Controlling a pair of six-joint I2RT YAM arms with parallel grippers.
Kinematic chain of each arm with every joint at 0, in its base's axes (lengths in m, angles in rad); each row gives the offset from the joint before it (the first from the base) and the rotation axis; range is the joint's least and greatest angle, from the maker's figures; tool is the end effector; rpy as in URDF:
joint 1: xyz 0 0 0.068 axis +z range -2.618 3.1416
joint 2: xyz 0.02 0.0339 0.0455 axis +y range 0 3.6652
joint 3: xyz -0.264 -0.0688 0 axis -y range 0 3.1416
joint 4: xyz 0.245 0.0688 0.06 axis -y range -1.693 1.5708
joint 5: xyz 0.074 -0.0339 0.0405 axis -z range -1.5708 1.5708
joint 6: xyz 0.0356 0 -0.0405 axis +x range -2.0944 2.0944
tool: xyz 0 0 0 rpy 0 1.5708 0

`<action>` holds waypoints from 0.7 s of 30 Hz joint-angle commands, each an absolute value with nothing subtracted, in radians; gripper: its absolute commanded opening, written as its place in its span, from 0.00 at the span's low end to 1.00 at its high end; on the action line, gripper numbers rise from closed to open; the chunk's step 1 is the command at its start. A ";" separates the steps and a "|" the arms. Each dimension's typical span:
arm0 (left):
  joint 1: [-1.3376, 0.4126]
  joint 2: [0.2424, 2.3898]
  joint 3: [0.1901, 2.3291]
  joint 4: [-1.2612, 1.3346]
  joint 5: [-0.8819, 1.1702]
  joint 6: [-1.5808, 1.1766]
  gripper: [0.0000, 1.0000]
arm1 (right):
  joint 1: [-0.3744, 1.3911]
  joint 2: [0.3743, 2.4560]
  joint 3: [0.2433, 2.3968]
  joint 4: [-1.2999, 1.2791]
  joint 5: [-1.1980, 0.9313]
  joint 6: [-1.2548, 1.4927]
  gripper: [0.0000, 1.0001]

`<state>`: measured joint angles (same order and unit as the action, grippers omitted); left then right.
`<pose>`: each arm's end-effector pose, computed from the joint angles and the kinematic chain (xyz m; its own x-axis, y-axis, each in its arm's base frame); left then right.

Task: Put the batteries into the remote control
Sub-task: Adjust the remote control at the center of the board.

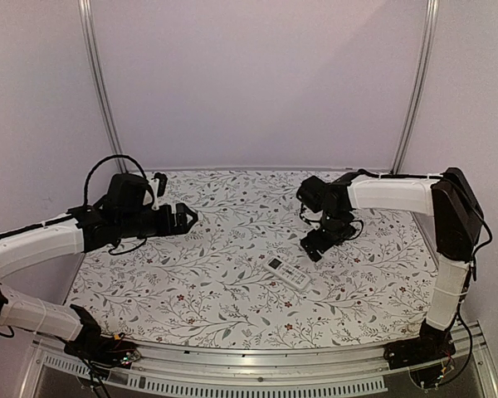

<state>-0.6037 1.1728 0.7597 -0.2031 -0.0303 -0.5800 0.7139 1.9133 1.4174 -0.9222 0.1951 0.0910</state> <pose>0.2110 -0.1442 0.2501 -0.6978 -0.1842 -0.6922 0.1969 0.8798 -0.4326 0.2836 0.2366 0.1907 -0.8003 -0.5754 -0.1689 -0.5496 0.8164 -0.1770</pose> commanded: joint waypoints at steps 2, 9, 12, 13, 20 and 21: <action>-0.604 1.187 0.792 -0.231 -0.027 -0.565 1.00 | 0.721 1.942 1.369 -0.881 0.331 0.087 0.99; -0.615 1.215 0.807 -0.250 -0.044 -0.559 0.99 | 0.743 1.962 1.333 -0.848 0.273 0.084 0.99; -0.615 1.217 0.809 -0.247 -0.039 -0.560 1.00 | 0.768 1.973 1.326 -0.843 0.235 0.092 0.99; -0.616 1.217 0.808 -0.247 -0.036 -0.560 1.00 | 0.776 1.980 1.323 -0.841 0.225 0.096 0.99; -0.617 1.227 0.817 -0.239 -0.016 -0.560 1.00 | 0.847 1.965 1.291 -0.806 0.112 0.138 0.99; -0.618 1.229 0.818 -0.238 -0.015 -0.561 1.00 | 0.855 1.957 1.286 -0.800 0.096 0.144 0.99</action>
